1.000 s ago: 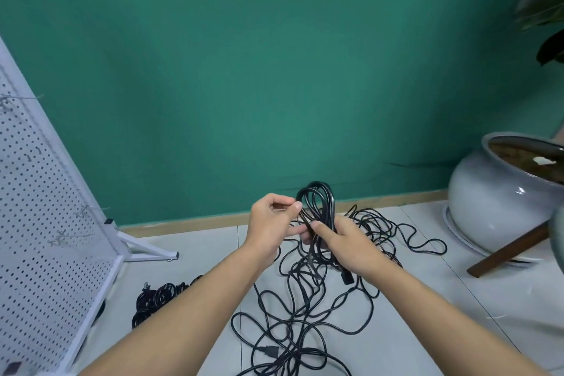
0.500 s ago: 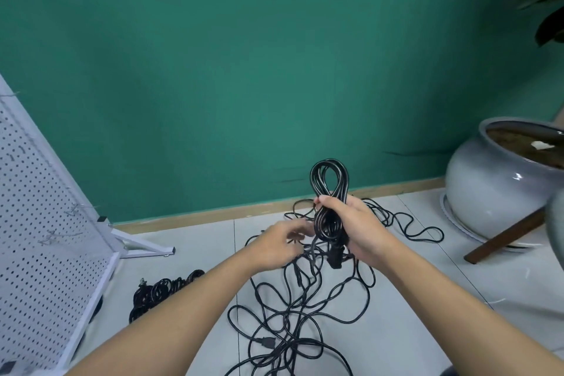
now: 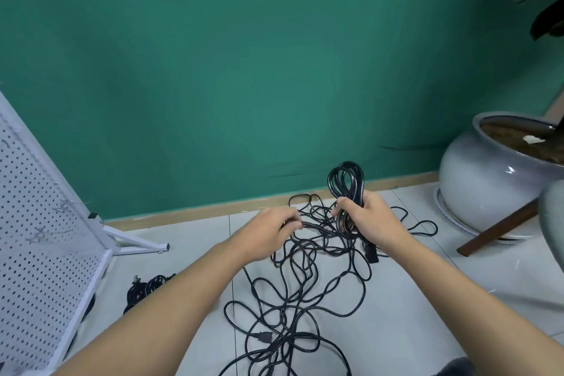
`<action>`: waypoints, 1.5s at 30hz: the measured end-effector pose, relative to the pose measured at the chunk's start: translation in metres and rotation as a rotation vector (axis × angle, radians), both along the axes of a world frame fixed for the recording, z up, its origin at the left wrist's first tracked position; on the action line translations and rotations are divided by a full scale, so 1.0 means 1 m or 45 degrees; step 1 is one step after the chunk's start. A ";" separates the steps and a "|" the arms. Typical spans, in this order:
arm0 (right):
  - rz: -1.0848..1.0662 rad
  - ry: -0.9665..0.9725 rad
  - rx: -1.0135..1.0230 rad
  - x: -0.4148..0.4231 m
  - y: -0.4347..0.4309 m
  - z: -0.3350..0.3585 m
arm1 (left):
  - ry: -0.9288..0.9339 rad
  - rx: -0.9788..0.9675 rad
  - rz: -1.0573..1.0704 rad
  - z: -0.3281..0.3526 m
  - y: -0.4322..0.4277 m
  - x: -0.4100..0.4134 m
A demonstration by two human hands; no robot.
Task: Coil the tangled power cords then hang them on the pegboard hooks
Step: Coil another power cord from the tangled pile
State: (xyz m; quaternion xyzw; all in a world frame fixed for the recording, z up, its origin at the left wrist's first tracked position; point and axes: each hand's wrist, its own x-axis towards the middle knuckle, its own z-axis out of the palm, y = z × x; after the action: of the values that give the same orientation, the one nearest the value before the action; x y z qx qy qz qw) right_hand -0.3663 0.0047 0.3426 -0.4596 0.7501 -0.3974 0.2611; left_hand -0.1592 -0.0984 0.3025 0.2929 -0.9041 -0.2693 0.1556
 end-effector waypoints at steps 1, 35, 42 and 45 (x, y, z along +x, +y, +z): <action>0.019 0.057 0.038 0.000 0.000 0.000 | 0.049 -0.071 -0.022 0.005 0.000 -0.001; 0.460 -0.166 0.120 0.021 0.008 0.006 | 0.603 0.335 0.395 0.033 -0.003 0.010; 0.344 0.074 -0.071 0.033 -0.006 -0.012 | 0.919 0.710 0.591 0.056 0.010 -0.005; 0.405 0.026 -0.018 0.035 -0.009 -0.013 | 0.941 0.808 0.643 0.057 0.010 -0.005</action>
State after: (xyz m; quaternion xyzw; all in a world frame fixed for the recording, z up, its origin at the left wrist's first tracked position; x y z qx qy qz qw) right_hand -0.3309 -0.0039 0.3296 -0.5783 0.6677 -0.3517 0.3100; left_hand -0.1647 -0.0883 0.3591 0.4192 -0.5652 -0.5680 0.4268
